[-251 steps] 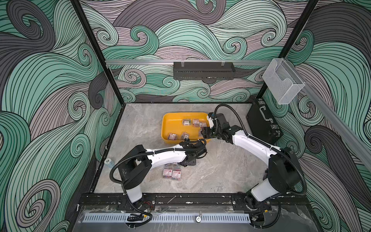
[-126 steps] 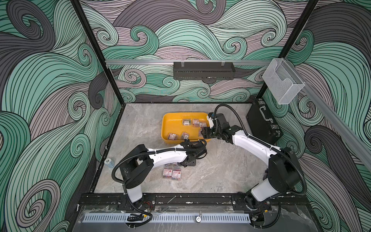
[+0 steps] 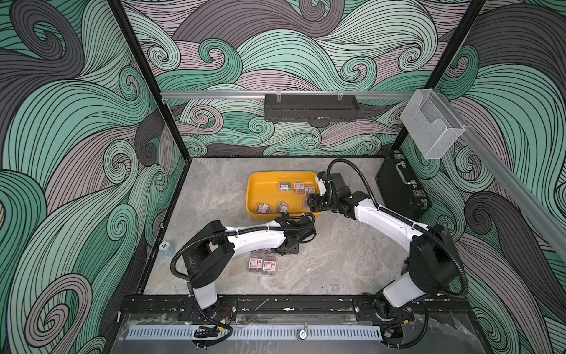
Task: Take the paper clips out of the storage box
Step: Place the boxed paper clips at the center of the board.
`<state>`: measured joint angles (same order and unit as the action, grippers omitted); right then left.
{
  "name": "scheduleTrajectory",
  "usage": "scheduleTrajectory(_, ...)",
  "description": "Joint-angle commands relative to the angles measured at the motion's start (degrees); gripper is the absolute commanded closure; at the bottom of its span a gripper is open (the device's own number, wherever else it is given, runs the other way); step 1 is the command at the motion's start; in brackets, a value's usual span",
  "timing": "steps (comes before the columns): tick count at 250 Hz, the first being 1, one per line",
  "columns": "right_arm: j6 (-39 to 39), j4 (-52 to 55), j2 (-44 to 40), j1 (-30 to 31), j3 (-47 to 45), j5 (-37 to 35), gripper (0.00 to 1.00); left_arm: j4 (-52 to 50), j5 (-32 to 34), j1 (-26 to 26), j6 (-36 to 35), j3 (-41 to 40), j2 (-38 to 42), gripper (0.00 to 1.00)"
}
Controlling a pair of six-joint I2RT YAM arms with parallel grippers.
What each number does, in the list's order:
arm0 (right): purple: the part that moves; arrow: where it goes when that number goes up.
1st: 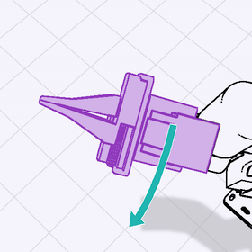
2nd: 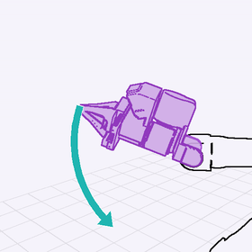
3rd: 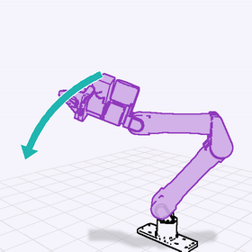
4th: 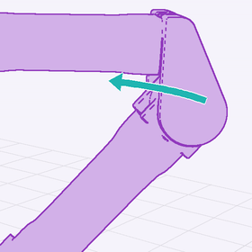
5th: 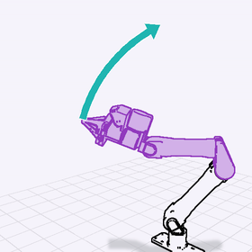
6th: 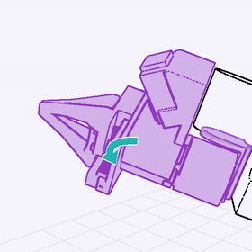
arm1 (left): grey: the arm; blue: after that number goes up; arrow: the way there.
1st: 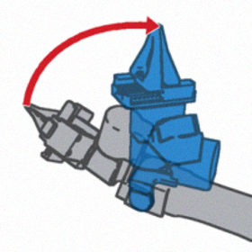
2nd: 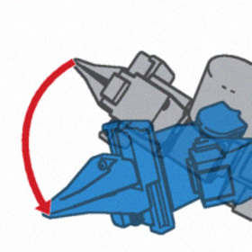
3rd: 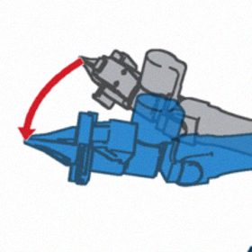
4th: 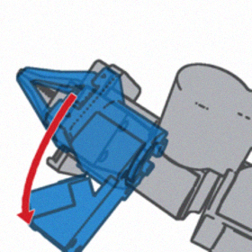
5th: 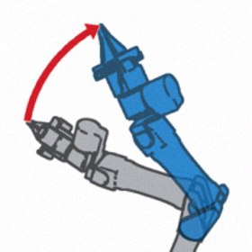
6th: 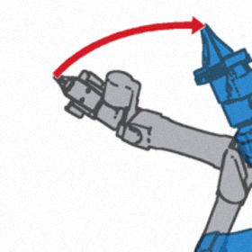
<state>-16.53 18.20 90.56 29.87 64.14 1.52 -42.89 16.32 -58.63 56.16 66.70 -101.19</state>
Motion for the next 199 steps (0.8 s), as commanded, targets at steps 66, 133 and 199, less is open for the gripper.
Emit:
scheduleTrajectory(66,0.25,1.32,-1.82,-0.42,-0.29,-0.41,0.28,-3.26,1.09,-0.41,-0.43,2.63,-2.07,0.38)
scheduleTrajectory(133,0.36,1.21,-0.97,-0.42,0.05,-0.21,0.28,-3.95,4.21,-0.46,-2.99,3.46,0.02,0.36)
scheduleTrajectory(199,1.02,1.74,-0.30,-0.39,1.79,-0.67,0.28,-2.23,9.70,1.06,-7.26,0.97,9.26,0.33)
